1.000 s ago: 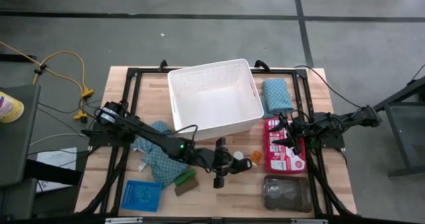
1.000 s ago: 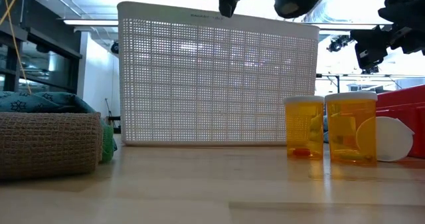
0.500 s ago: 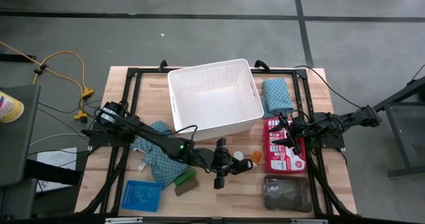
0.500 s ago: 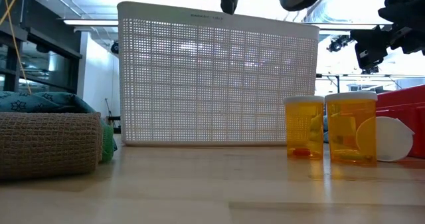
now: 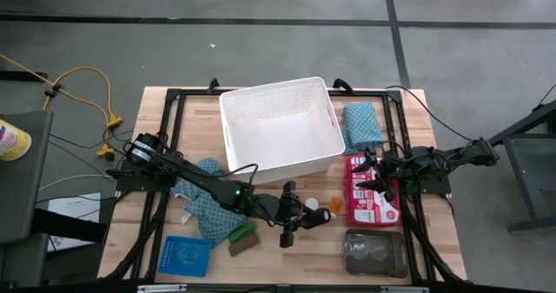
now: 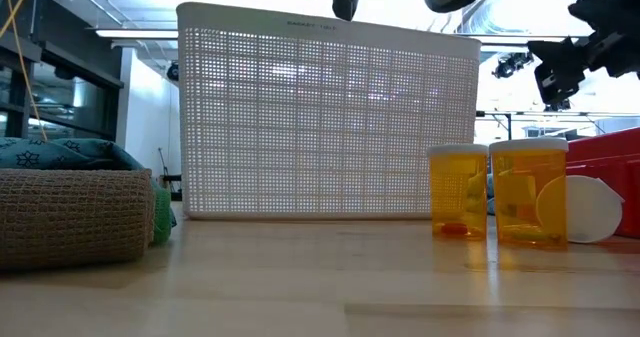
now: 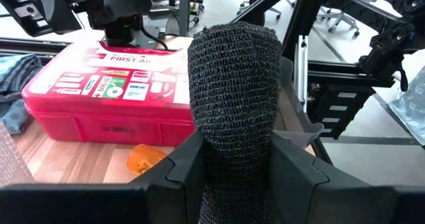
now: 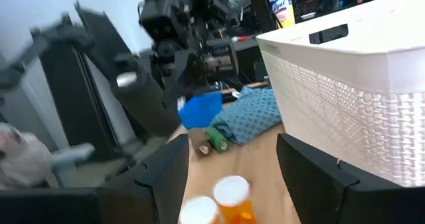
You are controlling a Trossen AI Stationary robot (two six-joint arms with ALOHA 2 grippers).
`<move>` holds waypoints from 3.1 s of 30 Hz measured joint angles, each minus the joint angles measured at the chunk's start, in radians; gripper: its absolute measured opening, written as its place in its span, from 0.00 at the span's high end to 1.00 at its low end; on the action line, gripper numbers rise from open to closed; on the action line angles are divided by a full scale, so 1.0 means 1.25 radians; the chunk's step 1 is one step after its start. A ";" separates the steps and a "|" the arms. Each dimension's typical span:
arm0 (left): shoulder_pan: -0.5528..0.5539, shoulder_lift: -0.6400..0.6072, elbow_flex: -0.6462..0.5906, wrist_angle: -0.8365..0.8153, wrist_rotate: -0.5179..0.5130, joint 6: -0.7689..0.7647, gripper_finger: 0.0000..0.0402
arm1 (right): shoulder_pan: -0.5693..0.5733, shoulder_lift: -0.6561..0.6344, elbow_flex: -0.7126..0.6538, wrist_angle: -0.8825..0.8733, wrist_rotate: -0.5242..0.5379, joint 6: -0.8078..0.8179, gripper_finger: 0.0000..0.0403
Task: Pick & place medical supplies in basket/bin
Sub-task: Put the black bandage into the black bin
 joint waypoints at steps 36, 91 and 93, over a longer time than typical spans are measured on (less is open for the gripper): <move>0.000 0.000 0.000 0.000 0.000 0.000 0.69 | 0.166 0.288 0.054 0.415 -0.050 -0.048 0.46; -0.040 0.000 0.000 0.284 -0.162 0.273 0.69 | 0.404 0.809 0.458 0.282 0.482 -0.356 0.46; -0.040 0.000 0.000 0.284 -0.162 0.273 0.69 | 0.404 0.808 0.458 0.291 0.482 -0.354 0.46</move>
